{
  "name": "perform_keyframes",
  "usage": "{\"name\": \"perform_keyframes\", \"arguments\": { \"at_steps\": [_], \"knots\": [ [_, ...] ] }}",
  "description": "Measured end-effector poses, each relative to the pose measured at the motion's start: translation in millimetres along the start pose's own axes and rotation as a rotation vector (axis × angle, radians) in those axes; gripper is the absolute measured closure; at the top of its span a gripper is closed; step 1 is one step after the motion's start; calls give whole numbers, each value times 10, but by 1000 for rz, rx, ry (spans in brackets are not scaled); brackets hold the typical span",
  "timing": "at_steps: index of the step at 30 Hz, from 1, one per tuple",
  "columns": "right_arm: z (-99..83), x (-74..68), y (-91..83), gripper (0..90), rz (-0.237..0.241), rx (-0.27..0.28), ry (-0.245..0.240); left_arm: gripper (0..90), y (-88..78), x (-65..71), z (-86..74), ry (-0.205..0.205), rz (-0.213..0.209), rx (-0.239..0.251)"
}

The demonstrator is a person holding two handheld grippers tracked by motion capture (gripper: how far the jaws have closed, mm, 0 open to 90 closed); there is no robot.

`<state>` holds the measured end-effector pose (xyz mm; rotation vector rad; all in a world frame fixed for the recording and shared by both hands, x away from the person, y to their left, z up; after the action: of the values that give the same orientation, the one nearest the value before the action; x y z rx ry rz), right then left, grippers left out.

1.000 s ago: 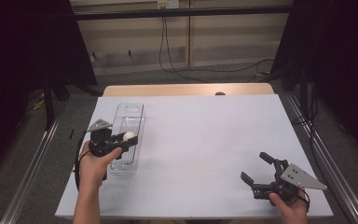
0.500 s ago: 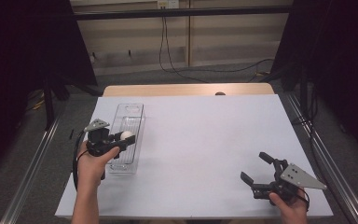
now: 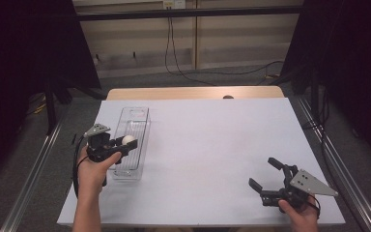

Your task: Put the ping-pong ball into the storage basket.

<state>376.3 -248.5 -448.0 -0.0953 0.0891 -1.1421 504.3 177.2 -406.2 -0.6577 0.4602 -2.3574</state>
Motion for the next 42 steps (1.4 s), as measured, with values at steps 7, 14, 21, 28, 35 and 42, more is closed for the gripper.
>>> {"name": "perform_keyframes", "arguments": {
  "at_steps": [7,14,21,28,35,42],
  "knots": [
    [1,-3,0,34,-2,-1,-1,509,1,-23,-10,-2,9,3],
    [-1,1,1,34,-3,-1,-4,509,-18,-80,-31,-6,26,3],
    [1,-1,2,34,-1,-1,-4,509,-10,-124,-63,-7,30,-4],
    [4,-3,3,35,-2,-1,0,508,-7,-139,-61,-11,46,12],
    [6,5,-1,34,0,3,-2,508,44,-145,-89,6,59,-10],
    [12,8,2,34,-5,8,-1,508,68,-170,-112,7,74,-10]
  ]
}}
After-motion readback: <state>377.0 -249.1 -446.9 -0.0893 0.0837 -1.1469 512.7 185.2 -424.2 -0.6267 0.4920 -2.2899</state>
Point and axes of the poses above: each handheld gripper's, and its own axes: y roughly forward along the jaws, z roughly out of its top, x roughly to its right, the point moved 7 cm from there along y, roughly forward along the jaws, and after that the axes turned 12 degrees about -z, right-handed, at the moved point
